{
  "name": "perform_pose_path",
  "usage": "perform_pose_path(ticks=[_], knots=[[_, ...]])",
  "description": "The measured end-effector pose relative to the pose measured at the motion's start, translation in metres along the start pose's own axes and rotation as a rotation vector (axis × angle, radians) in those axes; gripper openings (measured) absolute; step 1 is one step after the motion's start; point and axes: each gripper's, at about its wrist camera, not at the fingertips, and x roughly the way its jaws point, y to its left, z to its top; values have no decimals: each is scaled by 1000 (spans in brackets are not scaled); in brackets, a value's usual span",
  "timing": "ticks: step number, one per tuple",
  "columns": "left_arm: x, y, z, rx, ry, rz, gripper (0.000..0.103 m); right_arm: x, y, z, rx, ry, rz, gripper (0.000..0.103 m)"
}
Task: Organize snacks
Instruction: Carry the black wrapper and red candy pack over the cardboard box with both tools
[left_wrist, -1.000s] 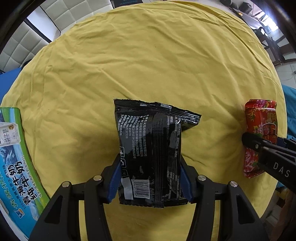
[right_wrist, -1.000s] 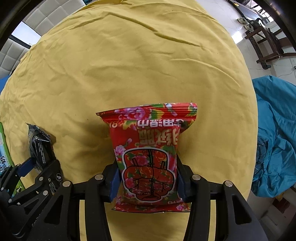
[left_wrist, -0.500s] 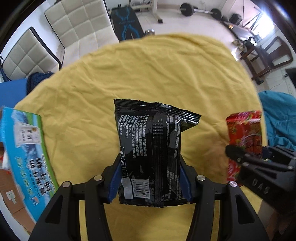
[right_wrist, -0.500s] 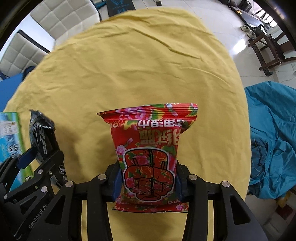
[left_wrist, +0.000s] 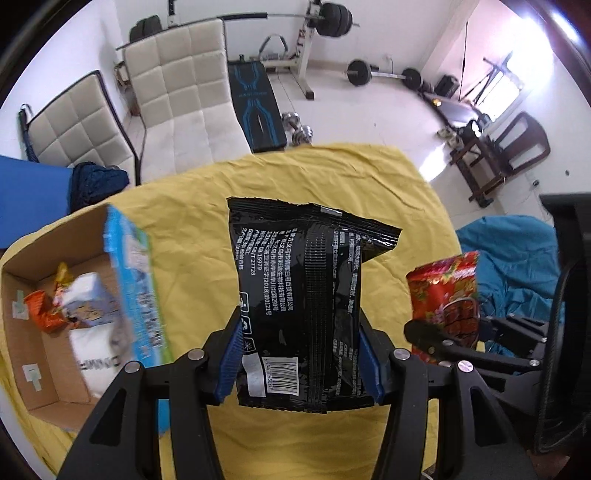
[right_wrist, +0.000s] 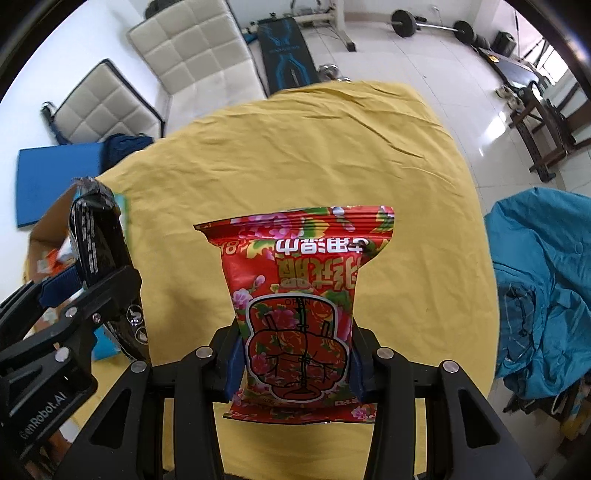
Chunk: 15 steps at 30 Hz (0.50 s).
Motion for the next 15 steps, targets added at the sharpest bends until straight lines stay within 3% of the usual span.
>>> perform_pose_path(ticks=[8, 15], knots=[[-53, 73, -20, -94, -72, -8, 51, -23, 78, -26, -65, -21, 70, 46], [-88, 162, -51, -200, -107, 57, 51, -28, 171, -39, -181, -21, 136, 46]])
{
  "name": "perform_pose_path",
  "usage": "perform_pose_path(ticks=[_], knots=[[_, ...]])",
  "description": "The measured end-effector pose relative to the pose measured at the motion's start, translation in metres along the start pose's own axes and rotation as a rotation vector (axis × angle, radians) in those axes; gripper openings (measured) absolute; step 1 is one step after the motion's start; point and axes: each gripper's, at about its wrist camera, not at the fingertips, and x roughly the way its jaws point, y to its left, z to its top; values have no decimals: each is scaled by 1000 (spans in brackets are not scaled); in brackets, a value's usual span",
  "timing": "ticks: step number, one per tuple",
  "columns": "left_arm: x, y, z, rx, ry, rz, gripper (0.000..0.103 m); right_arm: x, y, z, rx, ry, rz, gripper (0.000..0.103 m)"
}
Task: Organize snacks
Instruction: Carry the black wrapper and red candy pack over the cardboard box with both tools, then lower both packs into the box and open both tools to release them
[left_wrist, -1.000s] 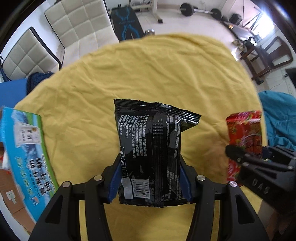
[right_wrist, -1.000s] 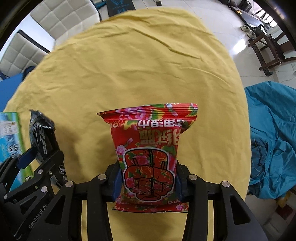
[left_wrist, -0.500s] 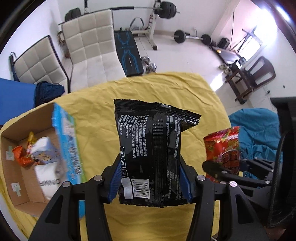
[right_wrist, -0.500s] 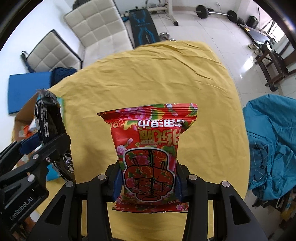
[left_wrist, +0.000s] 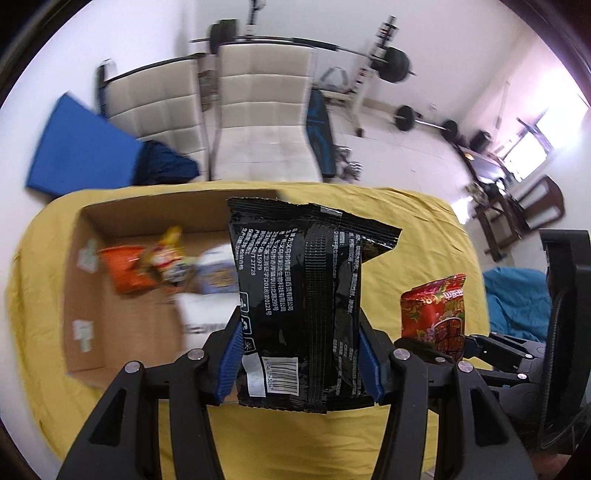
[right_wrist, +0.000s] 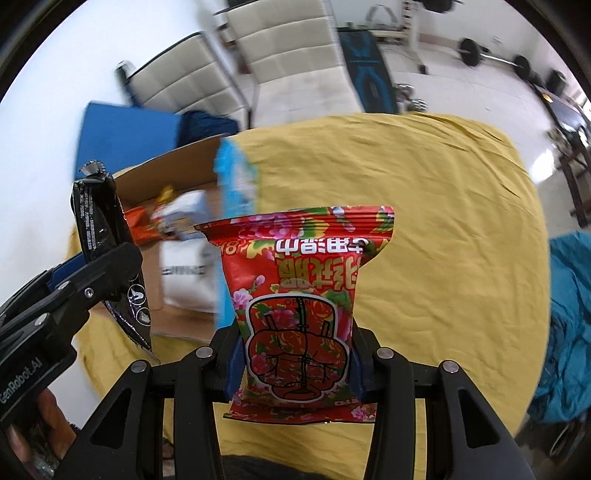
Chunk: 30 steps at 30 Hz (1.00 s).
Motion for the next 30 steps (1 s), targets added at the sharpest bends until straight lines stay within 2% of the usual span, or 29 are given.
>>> perform_pose_path(ticks=[4, 8, 16, 21, 30], knots=[[-7, 48, -6, -48, 8, 43, 51, 19, 48, 5, -59, 21, 42, 46], [-2, 102, -12, -109, 49, 69, 51, 43, 98, 10, -106, 53, 79, 46], [53, 174, -12, -175, 202, 70, 51, 116, 172, 22, -113, 151, 139, 46], [92, 202, -18, -182, 305, 65, 51, 165, 198, 23, -107, 225, 150, 46], [148, 213, -28, -127, 460, 61, 51, 229, 218, 17, -75, 315, 167, 46]])
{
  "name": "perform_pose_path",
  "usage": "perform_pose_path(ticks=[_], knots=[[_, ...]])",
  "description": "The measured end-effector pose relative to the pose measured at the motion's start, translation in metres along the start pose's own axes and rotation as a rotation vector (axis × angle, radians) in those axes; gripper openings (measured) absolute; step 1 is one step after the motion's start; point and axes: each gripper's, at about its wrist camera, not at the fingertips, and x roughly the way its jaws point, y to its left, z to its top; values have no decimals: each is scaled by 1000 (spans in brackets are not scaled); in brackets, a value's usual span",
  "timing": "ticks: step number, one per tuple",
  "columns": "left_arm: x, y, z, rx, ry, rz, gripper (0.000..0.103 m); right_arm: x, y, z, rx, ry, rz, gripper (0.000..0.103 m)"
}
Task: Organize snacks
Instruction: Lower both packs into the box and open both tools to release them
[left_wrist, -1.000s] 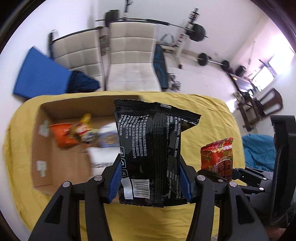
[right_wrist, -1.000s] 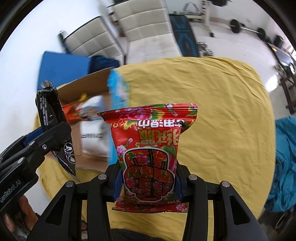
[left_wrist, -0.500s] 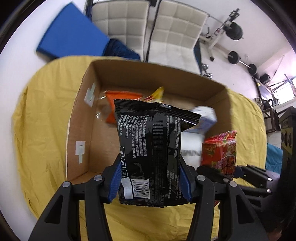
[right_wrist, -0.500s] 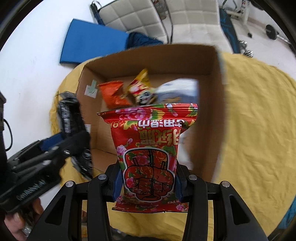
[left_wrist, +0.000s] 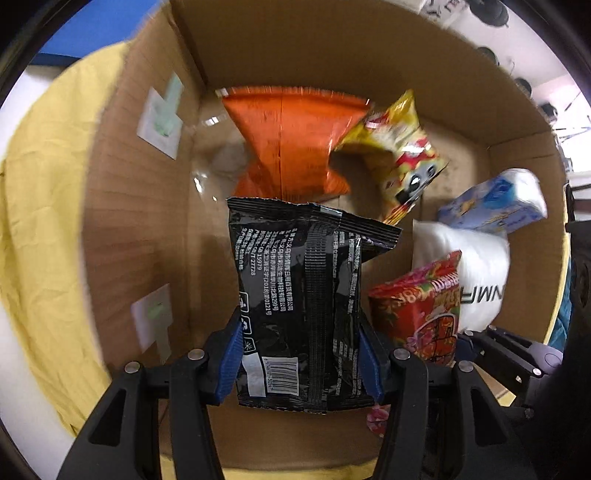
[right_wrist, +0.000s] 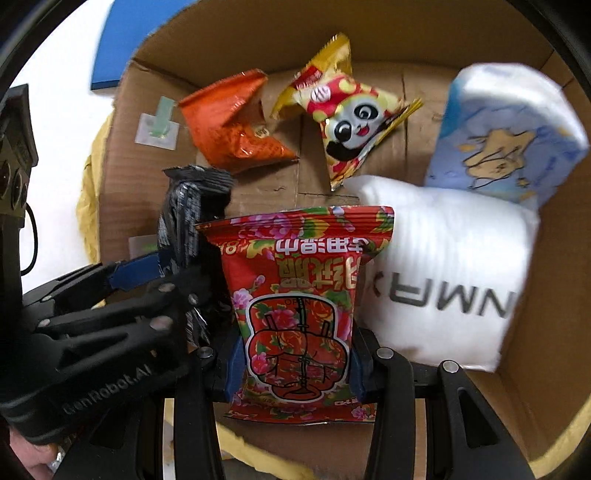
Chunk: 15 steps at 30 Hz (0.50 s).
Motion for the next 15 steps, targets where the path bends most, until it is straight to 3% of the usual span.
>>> perform_pose_path(ticks=[6, 15], knots=[[22, 9, 8, -20, 49, 0, 52, 17, -2, 6, 4, -3, -8, 46], [38, 11, 14, -30, 101, -6, 53, 22, 8, -21, -9, -23, -89, 47]])
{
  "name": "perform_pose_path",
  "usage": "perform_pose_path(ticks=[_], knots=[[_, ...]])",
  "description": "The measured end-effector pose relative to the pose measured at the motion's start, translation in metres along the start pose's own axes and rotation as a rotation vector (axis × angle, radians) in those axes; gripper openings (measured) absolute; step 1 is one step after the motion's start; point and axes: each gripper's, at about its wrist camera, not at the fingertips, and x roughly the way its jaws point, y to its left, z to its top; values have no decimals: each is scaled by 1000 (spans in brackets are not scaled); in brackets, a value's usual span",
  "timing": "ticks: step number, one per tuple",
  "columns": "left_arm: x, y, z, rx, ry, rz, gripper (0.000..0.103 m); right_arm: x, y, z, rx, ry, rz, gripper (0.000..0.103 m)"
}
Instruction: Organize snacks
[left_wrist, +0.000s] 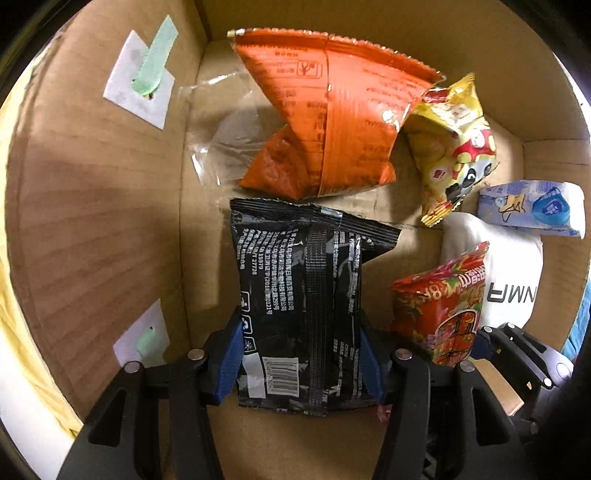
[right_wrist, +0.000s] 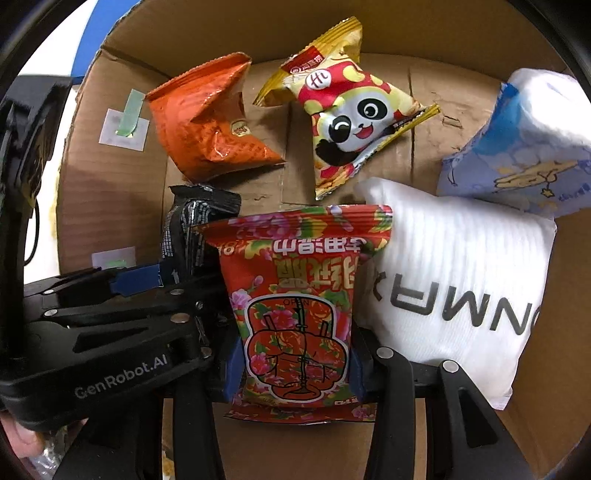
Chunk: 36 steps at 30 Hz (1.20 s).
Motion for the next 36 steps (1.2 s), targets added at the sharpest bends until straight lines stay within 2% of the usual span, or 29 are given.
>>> perform_pose_path(ticks=[4, 11, 16, 18, 22, 23, 25, 26, 28, 29, 36], knots=[[-5, 0, 0, -17, 9, -6, 53, 2, 6, -5, -9, 11, -9, 49], [-24, -13, -9, 7, -6, 43, 53, -21, 14, 0, -22, 9, -36, 68], [-41, -22, -26, 11, -53, 44, 54, -44, 14, -14, -44, -7, -81, 73], [-50, -24, -36, 13, -86, 43, 60, -55, 13, -21, -52, -26, -109, 81], [-69, -27, -64, 5, -160, 46, 65, -73, -1, -31, -60, -62, -151, 82], [-74, -29, -71, 0, -187, 47, 76, -76, -4, -34, -58, -71, -163, 84], [-83, -26, -79, -9, -225, 51, 90, -85, -10, -43, -50, -93, -185, 95], [-86, -27, -79, -11, -241, 57, 92, -89, -12, -46, -46, -103, -187, 100], [-94, -27, -85, -11, -270, 77, 94, -98, -17, -50, -39, -121, -204, 101], [-97, -28, -89, -11, -285, 84, 99, -102, -17, -53, -37, -128, -206, 101], [-131, -33, -111, -17, -380, 78, 100, -138, -22, -74, 6, -196, -201, 103]])
